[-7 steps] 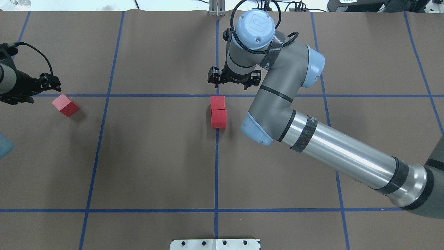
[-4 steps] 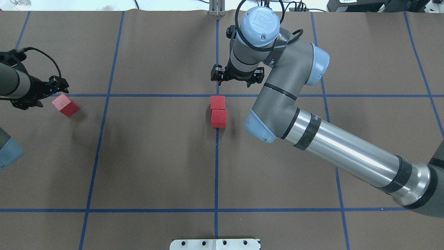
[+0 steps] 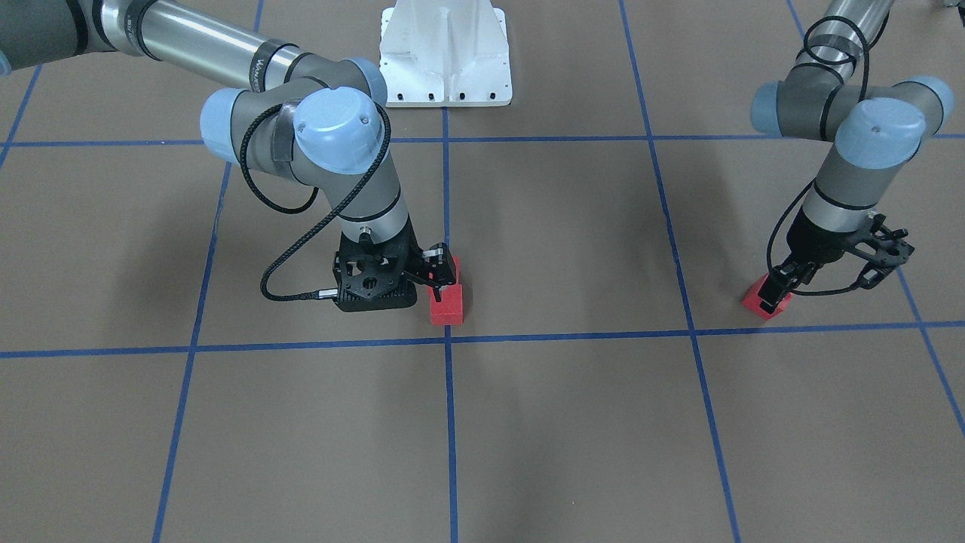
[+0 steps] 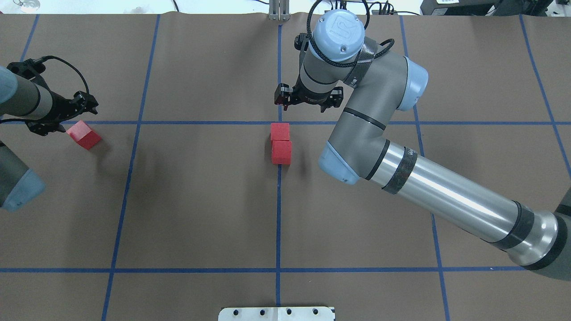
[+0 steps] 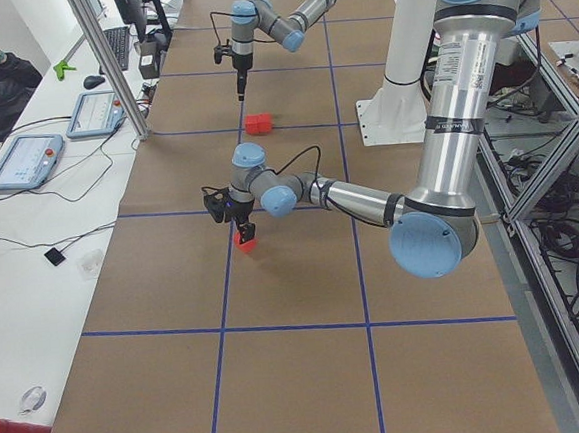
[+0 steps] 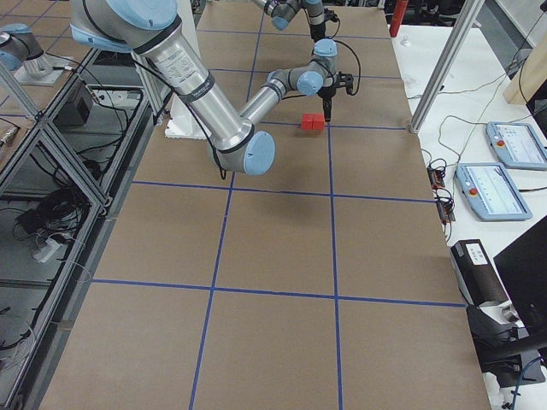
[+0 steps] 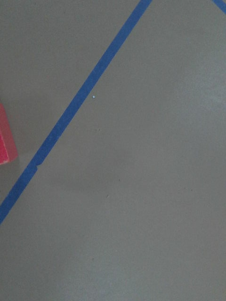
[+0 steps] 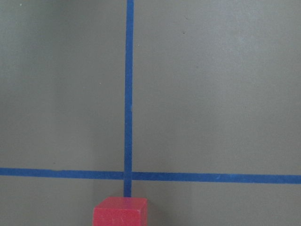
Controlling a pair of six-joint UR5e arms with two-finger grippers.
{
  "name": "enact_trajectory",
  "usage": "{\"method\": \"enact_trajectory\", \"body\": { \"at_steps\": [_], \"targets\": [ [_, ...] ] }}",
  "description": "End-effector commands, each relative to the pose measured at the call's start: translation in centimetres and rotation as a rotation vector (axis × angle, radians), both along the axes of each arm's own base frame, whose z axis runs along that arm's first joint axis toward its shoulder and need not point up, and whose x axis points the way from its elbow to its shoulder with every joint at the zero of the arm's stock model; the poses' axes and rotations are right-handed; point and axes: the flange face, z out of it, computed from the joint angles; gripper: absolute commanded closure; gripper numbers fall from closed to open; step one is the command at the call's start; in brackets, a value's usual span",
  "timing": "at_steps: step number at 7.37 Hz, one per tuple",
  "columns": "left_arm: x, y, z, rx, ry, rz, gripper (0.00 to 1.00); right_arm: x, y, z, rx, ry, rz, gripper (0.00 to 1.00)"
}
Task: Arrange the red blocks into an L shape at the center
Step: 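Lower the left gripper onto the remaining red cube and grasp it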
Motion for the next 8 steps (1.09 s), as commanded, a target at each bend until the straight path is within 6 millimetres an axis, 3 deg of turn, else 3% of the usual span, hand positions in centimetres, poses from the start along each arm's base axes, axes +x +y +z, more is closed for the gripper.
{"method": "enact_trajectory", "body": {
  "at_steps": [1,5,6,8],
  "targets": [
    [0.1,0.2,1.0,-0.006,-0.021,-0.004,0.00,0.0,0.1,0.2,0.000,0.003,0.000,0.01],
    [2.3,0.6,2.3,-0.042,-0.029,0.003,0.01,0.0,0.0,0.5,0.001,0.008,0.005,0.01],
    [2.3,0.6,2.4,-0.044,-0.030,0.003,0.19,0.0,0.1,0.5,0.001,0.008,0.005,0.01],
    [1.9,0.9,1.7,-0.045,-0.015,-0.007,0.92,0.1,0.2,0.1,0.006,0.002,0.005,0.01]
  ]
}}
